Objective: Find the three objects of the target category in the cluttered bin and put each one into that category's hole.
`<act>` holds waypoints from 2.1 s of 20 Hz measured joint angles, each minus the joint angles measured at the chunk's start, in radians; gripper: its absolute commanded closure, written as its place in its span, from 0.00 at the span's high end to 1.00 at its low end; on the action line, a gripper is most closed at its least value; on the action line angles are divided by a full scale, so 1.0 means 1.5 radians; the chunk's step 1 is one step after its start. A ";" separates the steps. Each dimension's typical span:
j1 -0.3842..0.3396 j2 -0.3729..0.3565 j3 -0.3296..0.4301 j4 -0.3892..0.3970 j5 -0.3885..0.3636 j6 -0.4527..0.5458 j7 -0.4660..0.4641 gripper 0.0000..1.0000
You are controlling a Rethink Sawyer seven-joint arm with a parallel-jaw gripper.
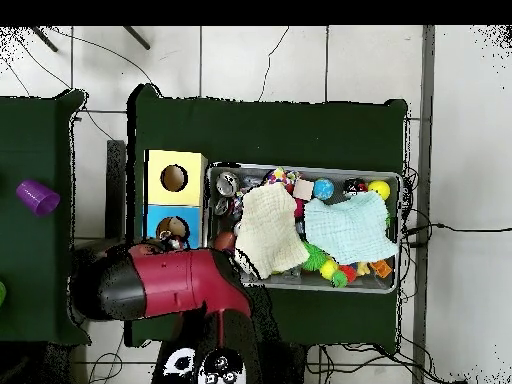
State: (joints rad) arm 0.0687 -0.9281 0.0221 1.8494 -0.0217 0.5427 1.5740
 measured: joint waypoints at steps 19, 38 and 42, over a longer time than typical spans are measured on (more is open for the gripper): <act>0.003 0.010 -0.006 0.083 0.033 0.000 0.000 0.00; 0.027 0.045 -0.026 0.113 0.033 -0.024 0.000 0.00; 0.034 0.045 -0.030 0.113 0.033 -0.024 0.000 0.00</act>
State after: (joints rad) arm 0.1195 -0.8611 -0.0232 2.0189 0.0274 0.5072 1.5740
